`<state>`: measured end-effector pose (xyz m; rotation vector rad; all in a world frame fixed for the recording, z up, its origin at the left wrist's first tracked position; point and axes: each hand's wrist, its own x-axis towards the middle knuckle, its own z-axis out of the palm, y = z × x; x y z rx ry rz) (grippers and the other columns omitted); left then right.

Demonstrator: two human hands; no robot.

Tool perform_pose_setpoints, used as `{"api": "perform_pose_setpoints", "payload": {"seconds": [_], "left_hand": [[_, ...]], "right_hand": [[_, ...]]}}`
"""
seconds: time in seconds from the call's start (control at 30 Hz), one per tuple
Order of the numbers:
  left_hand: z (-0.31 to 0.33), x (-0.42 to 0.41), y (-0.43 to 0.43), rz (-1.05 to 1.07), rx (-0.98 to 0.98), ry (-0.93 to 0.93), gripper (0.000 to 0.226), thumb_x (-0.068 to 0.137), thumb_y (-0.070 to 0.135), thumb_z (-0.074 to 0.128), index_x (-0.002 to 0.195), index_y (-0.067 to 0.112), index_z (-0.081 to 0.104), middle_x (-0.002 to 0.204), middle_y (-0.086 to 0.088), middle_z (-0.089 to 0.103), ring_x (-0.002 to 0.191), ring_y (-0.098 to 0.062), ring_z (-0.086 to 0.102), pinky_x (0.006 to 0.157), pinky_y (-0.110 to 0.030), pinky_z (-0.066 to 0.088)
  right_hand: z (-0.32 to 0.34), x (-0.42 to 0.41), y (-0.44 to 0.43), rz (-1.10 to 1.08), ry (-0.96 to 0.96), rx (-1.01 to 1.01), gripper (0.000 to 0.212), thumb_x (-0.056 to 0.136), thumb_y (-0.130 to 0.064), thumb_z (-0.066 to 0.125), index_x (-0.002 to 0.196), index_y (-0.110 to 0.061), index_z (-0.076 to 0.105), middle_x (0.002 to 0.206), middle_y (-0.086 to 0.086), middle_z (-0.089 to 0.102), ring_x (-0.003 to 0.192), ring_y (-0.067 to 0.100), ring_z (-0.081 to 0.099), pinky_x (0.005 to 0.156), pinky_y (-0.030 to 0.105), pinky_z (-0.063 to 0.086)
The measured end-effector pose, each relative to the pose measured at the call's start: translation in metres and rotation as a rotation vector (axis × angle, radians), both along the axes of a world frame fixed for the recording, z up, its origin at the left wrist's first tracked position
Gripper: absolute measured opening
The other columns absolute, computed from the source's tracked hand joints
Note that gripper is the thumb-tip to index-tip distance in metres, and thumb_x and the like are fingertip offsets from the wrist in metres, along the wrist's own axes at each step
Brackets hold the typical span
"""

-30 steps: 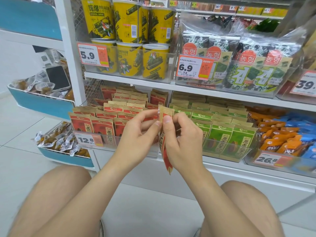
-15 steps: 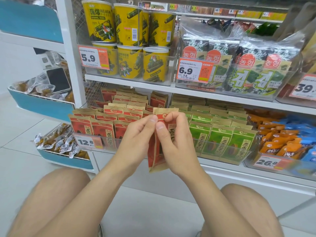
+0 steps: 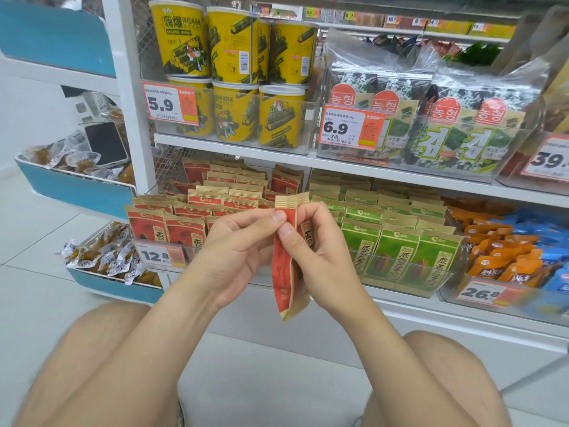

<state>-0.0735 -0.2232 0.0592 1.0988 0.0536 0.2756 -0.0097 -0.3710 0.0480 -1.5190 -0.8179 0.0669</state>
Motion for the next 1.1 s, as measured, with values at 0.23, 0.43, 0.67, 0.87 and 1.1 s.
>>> {"api": "perform_pose_setpoints", "payload": {"seconds": [0.23, 0.43, 0.67, 0.87, 1.1], "left_hand": [[-0.002, 0.002, -0.002, 0.109, 0.109, 0.046, 0.037, 0.09, 0.023, 0.075, 0.11, -0.007, 0.076, 0.091, -0.023, 0.077, 0.069, -0.028, 0.076, 0.06, -0.033, 0.062], [0.0, 0.006, -0.002, 0.43, 0.109, -0.01, 0.018, 0.092, 0.029, 0.075, 0.087, 0.012, 0.072, 0.084, -0.012, 0.078, 0.072, -0.023, 0.073, 0.073, -0.042, 0.062], [-0.002, 0.011, 0.003, 0.606, 0.14, -0.022, 0.021, 0.109, 0.025, 0.063, 0.094, 0.01, 0.062, 0.086, -0.004, 0.077, 0.082, -0.021, 0.074, 0.076, -0.044, 0.062], [0.002, 0.002, -0.005, 0.115, 0.227, 0.062, 0.01, 0.106, 0.015, 0.066, 0.108, 0.005, 0.065, 0.113, -0.019, 0.078, 0.104, -0.036, 0.079, 0.07, -0.047, 0.067], [-0.002, -0.002, -0.013, 0.059, 0.349, -0.028, 0.037, 0.09, 0.011, 0.082, 0.125, 0.007, 0.071, 0.124, -0.009, 0.077, 0.108, -0.031, 0.078, 0.092, -0.054, 0.064]], "right_hand": [[-0.005, 0.002, 0.005, 0.091, 0.174, 0.055, 0.035, 0.102, -0.035, 0.063, 0.114, -0.003, 0.052, 0.102, 0.006, 0.064, 0.096, 0.013, 0.061, 0.086, 0.031, 0.052], [0.005, -0.001, -0.01, -0.004, -0.037, -0.266, 0.056, 0.085, -0.045, 0.084, 0.123, -0.031, 0.047, 0.123, -0.012, 0.065, 0.107, 0.016, 0.069, 0.09, 0.049, 0.06], [0.009, -0.013, -0.005, -0.093, -0.073, -0.3, 0.065, 0.076, -0.039, 0.096, 0.118, -0.028, 0.047, 0.111, -0.03, 0.068, 0.087, 0.011, 0.077, 0.075, 0.039, 0.065], [0.0, 0.004, 0.0, -0.333, -0.009, -0.078, 0.036, 0.087, -0.054, 0.068, 0.111, -0.033, 0.052, 0.099, -0.007, 0.078, 0.079, 0.022, 0.077, 0.071, 0.055, 0.062], [-0.003, 0.01, -0.005, -0.25, 0.075, -0.01, 0.042, 0.105, -0.063, 0.049, 0.121, -0.024, 0.045, 0.117, 0.0, 0.072, 0.102, 0.012, 0.071, 0.085, 0.031, 0.057]]}}
